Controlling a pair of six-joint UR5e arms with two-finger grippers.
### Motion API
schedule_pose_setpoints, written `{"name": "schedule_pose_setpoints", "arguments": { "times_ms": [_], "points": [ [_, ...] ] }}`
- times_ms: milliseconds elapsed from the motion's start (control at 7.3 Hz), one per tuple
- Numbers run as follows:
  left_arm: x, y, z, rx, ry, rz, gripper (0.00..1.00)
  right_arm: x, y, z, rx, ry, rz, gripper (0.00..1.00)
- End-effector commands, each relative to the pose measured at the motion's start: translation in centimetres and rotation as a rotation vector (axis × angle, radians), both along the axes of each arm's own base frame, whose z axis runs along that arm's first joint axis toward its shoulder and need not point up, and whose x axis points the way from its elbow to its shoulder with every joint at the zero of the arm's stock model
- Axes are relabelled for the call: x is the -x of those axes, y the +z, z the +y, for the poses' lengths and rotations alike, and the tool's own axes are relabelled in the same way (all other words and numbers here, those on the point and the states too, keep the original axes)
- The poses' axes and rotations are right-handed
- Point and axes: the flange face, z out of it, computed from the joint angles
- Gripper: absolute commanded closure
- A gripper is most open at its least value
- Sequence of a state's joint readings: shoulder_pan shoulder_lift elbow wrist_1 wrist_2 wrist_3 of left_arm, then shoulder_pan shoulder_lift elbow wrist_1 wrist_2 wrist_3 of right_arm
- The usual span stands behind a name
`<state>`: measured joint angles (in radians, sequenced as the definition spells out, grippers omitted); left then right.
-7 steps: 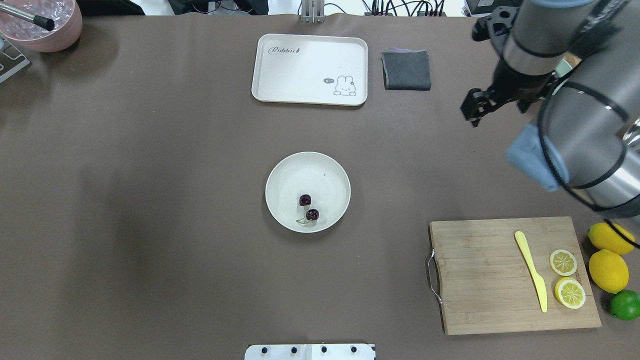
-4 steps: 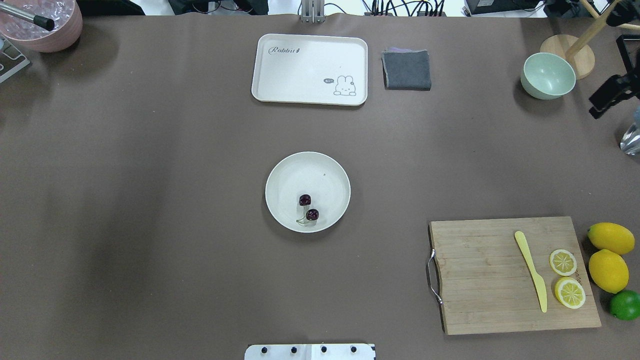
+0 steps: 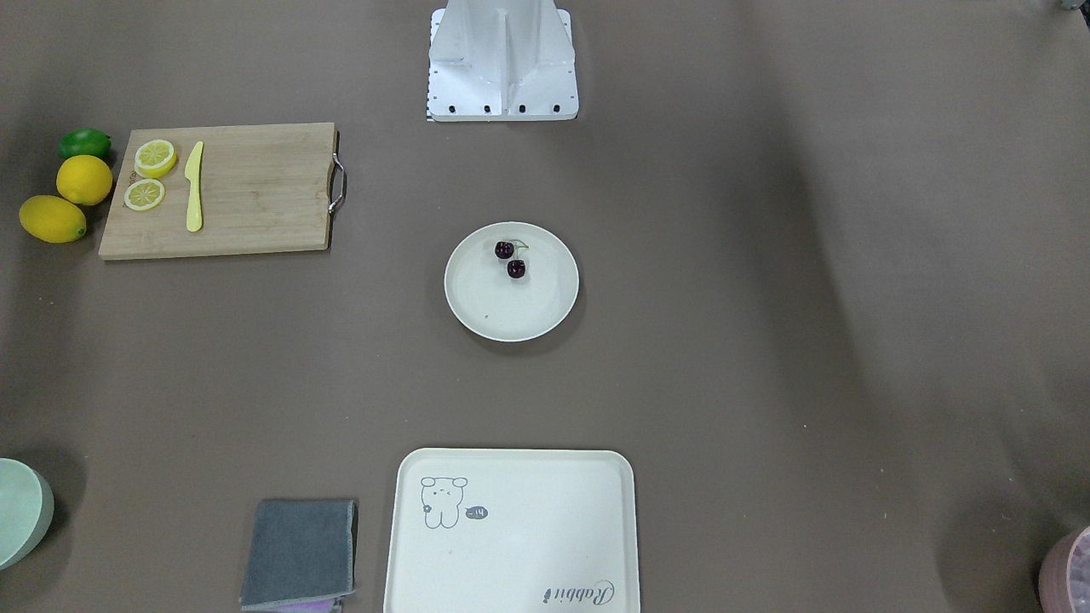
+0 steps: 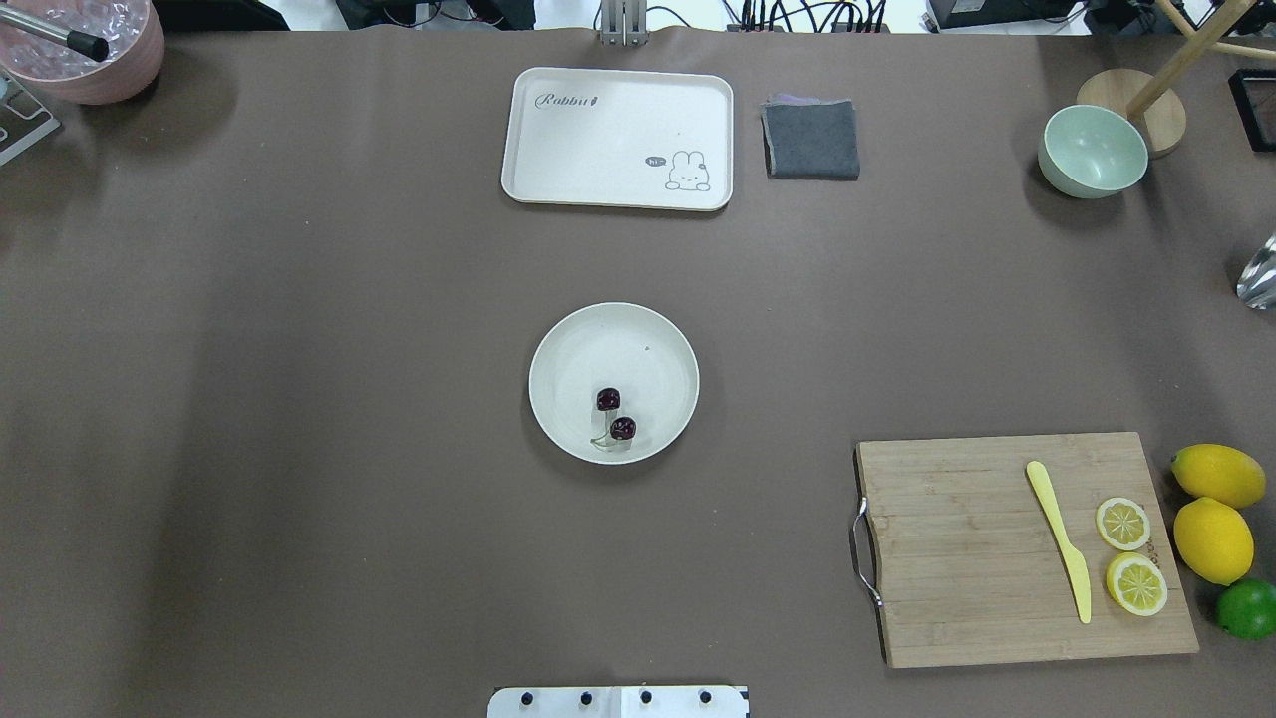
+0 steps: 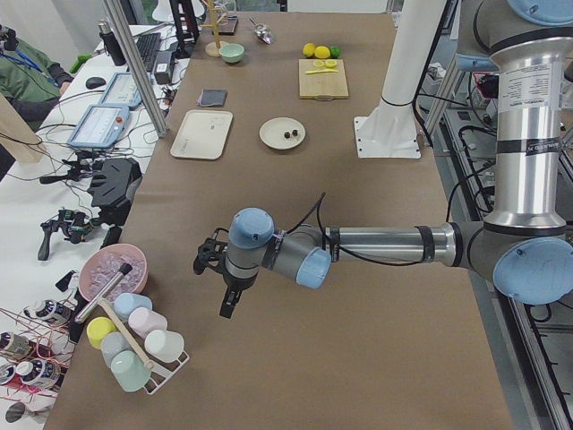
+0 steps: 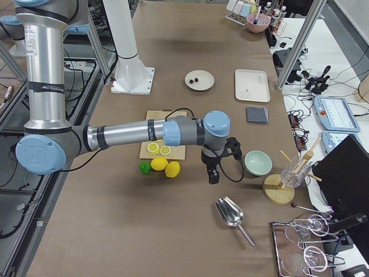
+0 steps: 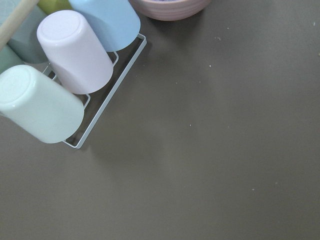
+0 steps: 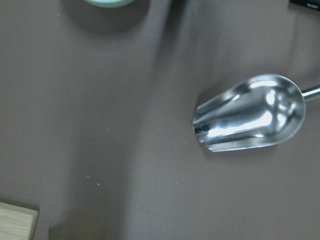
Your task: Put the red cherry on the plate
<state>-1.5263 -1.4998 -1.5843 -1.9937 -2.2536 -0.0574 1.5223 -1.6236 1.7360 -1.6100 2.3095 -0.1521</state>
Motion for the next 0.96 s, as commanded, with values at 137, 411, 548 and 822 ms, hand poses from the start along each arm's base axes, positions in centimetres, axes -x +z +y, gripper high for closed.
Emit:
{"name": "schedule_pose_setpoints", "arguments": {
  "times_ms": [137,411,548,822],
  "points": [
    [1.0,0.9,0.4,0.017,-0.017,-0.003,0.02,-2.7,2.9,2.6,0.044,0.054,0.013,0.00],
    [3.6,-1.4,0.5,0.068,-0.053,0.077,0.02,-2.7,2.7,2.4,0.070,0.089,0.013,0.00],
    [3.7,-3.1,0.7,0.075,-0.055,0.079,0.02,-2.7,2.4,2.2,0.066,0.092,0.012,0.00],
    [3.8,-2.7,1.5,0.102,-0.057,0.077,0.02,-2.7,2.4,2.1,0.091,0.119,0.010,0.00]
  ]
}}
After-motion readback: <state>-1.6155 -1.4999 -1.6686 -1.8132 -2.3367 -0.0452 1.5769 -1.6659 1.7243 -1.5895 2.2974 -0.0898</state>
